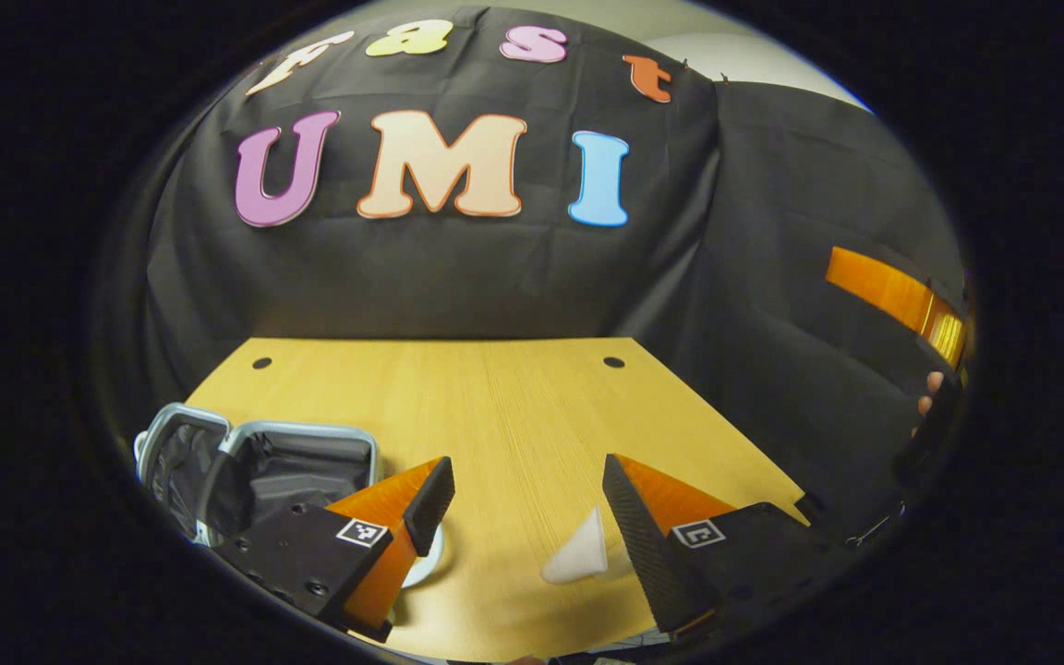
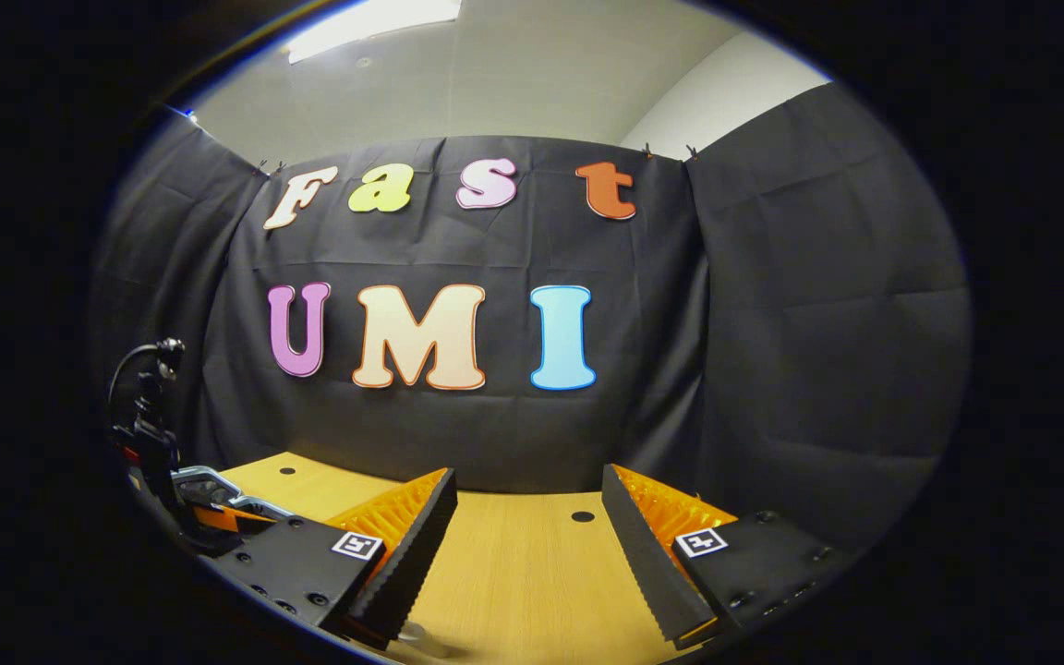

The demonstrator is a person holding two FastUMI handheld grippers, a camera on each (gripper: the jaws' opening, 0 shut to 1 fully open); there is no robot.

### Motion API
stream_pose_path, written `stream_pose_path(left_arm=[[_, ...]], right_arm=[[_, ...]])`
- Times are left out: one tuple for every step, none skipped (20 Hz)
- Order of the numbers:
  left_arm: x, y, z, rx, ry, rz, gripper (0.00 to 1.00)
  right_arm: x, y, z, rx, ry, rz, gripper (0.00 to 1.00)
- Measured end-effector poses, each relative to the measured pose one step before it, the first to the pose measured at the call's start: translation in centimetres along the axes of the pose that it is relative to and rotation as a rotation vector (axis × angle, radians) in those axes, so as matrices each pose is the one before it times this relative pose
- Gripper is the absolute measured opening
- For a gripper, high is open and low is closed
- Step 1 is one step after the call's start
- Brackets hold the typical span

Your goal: First open the suitcase, pack the skin care products into it, and then close the suitcase.

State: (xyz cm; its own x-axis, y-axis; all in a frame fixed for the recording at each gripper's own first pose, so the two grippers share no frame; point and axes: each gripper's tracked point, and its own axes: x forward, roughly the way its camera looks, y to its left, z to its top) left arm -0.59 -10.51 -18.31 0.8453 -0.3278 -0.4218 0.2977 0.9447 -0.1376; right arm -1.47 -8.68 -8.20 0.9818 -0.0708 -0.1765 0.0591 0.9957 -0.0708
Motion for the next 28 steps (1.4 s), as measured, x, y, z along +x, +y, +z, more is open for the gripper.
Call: stream_pose_path(left_arm=[[0.099, -0.368, -0.326, -0.01544, 0.00992, -0.00978, 0.95], [0.016, -0.277, -0.206, -0.01175, 0.005, -0.00861, 0.95], [-0.045, -0.296, -0.156, -0.01007, -0.00025, -0.0076, 0.96], [-0.106, -0.401, -0.239, -0.00867, 0.00246, -0.00774, 0.95], [-0.035, -0.33, -0.326, -0.00256, 0.00387, -0.00592, 0.95], [-0.022, -0.051, -0.419, 0.00406, 0.00801, 0.00038, 0.95], [0.126, 0.088, -0.518, 0.00475, 0.01323, 0.00299, 0.96], [0.057, 0.044, -0.505, 0.00234, 0.01268, 0.00141, 0.96], [0.186, 0.085, -0.69, -0.00178, 0.01143, 0.00125, 0.96], [0.233, 0.142, -0.687, -0.00275, 0.01257, 0.00225, 0.94], [0.251, 0.083, -0.718, -0.00515, 0.01313, 0.00312, 0.96], [0.183, 0.118, -0.749, -0.0089, 0.01846, -0.0007, 0.95], [0.35, 0.048, -0.742, -0.01234, 0.01419, -0.0031, 0.95], [0.211, -0.011, -0.634, -0.0083, 0.01245, -0.00316, 0.95], [0.386, 0.011, -0.568, -0.00431, 0.00985, -0.00143, 0.95], [0.326, 0.076, -0.601, -0.00525, 0.00999, -0.00218, 0.95], [0.424, -0.166, -0.657, -0.00493, 0.01129, -0.00594, 0.95], [0.376, 0.01, -0.51, -0.0043, 0.00891, -0.00224, 0.94], [0.52, 0.023, -0.395, -0.00559, 0.00869, -0.00203, 0.93], [0.596, 0.119, -0.386, -0.00579, 0.00876, 0.00396, 0.92], [0.471, 0.085, -0.416, -0.00358, 0.00707, 0.00147, 0.77], [0.426, 0.152, -0.328, 0.00165, 0.00986, 0.00548, 0.75], [0.427, 0.215, -0.262, 0.00365, 0.00348, 0.0088, 0.7], [0.156, 0.147, 0.107, 0.00369, -0.00328, 0.00893, 0.52], [0.439, -0.345, 0.202, 0.00634, -0.00041, -0.02205, 0.34], [-0.124, -0.012, 0.112, -0.00543, 0.00098, -0.00322, 0.3], [-0.108, -0.051, 0.291, -0.00081, 0.00337, -0.0057, 0.28], [-0.439, -0.095, 0.509, 0.00279, -0.00313, -0.0093, 0.22]], right_arm=[[-0.087, -0.201, -0.085, -0.00386, 0.0029, -0.00146, 0.99], [-0.083, -0.143, -0.073, -0.00204, 0.00122, -0.00185, 0.99], [-0.108, -0.214, -0.062, -0.00112, 0.00148, -0.00196, 0.99], [-0.073, -0.109, -0.136, -0.00102, 0.00254, -0.00093, 0.99], [-0.072, -0.06, -0.189, -0.00217, 0.00368, -0.00064, 0.99], [-0.083, 0.004, -0.231, -0.0015, 0.0049, 0.00097, 0.99], [-0.044, 0.042, -0.149, -0.00074, 0.00484, 0.00204, 0.99], [-0.127, 0.067, -0.129, -0.0008, 0.00354, 0.00219, 0.99], [-0.08, -0.04, 0.002, -0.00252, 0.00058, 0.00175, 0.99], [-0.137, -0.019, -0.142, -0.00401, 0.00068, 0.0012, 0.99], [0.012, -0.044, -0.041, -0.00481, 0.00117, 0.0005, 0.99], [-0.11, -0.042, -0.07, -0.00493, 0.00262, -0.00035, 0.99], [-0.075, -0.022, -0.085, -0.00333, 0.0032, -0.00058, 0.99], [-0.052, -0.084, -0.192, -0.00432, 0.00414, -0.00088, 0.99], [-0.1, -0.025, -0.031, -0.00488, 0.00281, -0.00005, 0.99], [-0.098, 0.017, -0.091, -0.00616, 0.00233, -0.00023, 0.99], [-0.03, 0.022, -0.083, -0.00693, 0.0028, -0.00008, 0.99], [-0.101, 0.0, 0.005, -0.00628, 0.00147, 0.00022, 0.99], [-0.084, 0.092, 0.002, -0.00495, 0.00138, 0.00177, 0.99], [-0.118, 0.167, -0.06, -0.0033, 0.00155, 0.00229, 0.99], [-0.127, 0.173, -0.079, -0.00428, 0.00262, 0.00366, 0.99], [-0.08, 0.216, -0.129, -0.00435, 0.0017, 0.00448, 0.99], [-0.163, 0.213, -0.029, -0.00217, 0.00191, 0.00423, 0.99], [-0.142, 0.323, -0.157, 0.00071, 0.00221, 0.00477, 0.99], [-0.062, 0.227, -0.036, 0.0023, 0.00082, 0.00332, 0.99], [-0.075, 0.227, -0.05, 0.00321, 0.00015, 0.00385, 0.99], [-0.028, 0.4, -0.035, 0.00646, 0.00075, 0.00565, 0.99], [-0.015, 0.462, -0.105, 0.00876, 0.00134, 0.00846, 0.99]])
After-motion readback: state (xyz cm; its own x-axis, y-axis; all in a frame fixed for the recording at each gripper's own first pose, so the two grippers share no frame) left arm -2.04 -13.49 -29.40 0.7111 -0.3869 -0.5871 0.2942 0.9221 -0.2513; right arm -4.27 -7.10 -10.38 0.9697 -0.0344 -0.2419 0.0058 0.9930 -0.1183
